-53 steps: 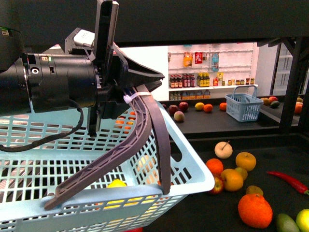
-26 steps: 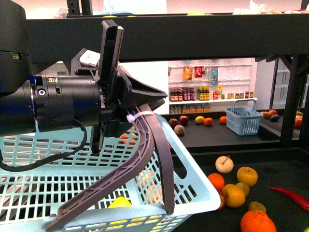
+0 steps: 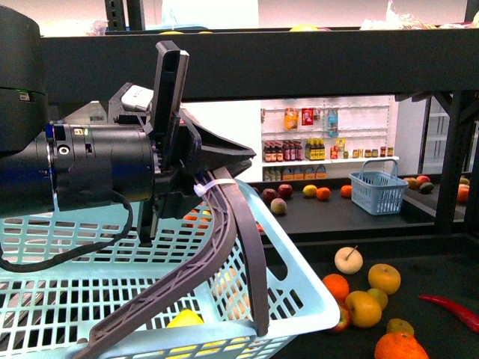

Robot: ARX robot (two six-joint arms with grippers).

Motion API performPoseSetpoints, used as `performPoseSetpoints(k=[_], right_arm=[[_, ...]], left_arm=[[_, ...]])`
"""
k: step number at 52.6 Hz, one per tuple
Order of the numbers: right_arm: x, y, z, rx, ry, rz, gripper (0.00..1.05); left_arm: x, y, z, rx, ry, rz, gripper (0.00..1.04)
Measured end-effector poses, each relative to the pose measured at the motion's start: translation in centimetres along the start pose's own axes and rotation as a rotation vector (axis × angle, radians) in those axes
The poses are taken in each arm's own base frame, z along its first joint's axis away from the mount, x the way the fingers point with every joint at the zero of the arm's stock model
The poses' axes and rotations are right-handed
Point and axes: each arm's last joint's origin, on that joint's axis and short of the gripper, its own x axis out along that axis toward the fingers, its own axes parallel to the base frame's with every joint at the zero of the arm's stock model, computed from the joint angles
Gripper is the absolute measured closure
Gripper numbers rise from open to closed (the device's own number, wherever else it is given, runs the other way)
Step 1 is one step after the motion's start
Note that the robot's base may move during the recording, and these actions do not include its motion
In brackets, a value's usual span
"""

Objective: Pick lemon from shelf

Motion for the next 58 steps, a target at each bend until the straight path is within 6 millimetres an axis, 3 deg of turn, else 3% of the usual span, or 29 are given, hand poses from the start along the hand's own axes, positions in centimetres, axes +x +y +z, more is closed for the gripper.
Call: performPoseSetpoints(k=[23, 31, 36, 43, 50, 58], right_arm=[[0.0, 0.0, 0.0, 0.001, 0.0, 0.0, 0.06], [0.0, 0.0, 0.0, 0.002, 0.0, 0.0, 0.07], [0.0, 0.0, 0.0, 0.002, 0.0, 0.001, 0.07], [0.0, 0.0, 0.0, 0.002, -0.001, -0.001, 0.07], [0.0, 0.0, 0.0, 0.002, -0.001, 0.0, 0.07], [0.0, 0.0, 0.0, 0.002, -0.002, 0.0, 0.07]], left_arm=[[0.0, 0.0, 0.0, 0.0, 0.0, 0.0, 0.97], [0.0, 0.0, 0.0, 0.0, -0.001, 0.001, 0.97], [0.1, 0.3, 0.1, -0.05, -0.104, 0.142, 0.97], [-0.4, 0.7, 0.9, -0.117, -0.238, 0.203, 0.97], [-1.9, 0.8, 2.8, -0.115, -0.401, 0.193, 0.97], [-5.4, 1.6, 6.2, -0.158, -0.641, 0.125, 0.97]])
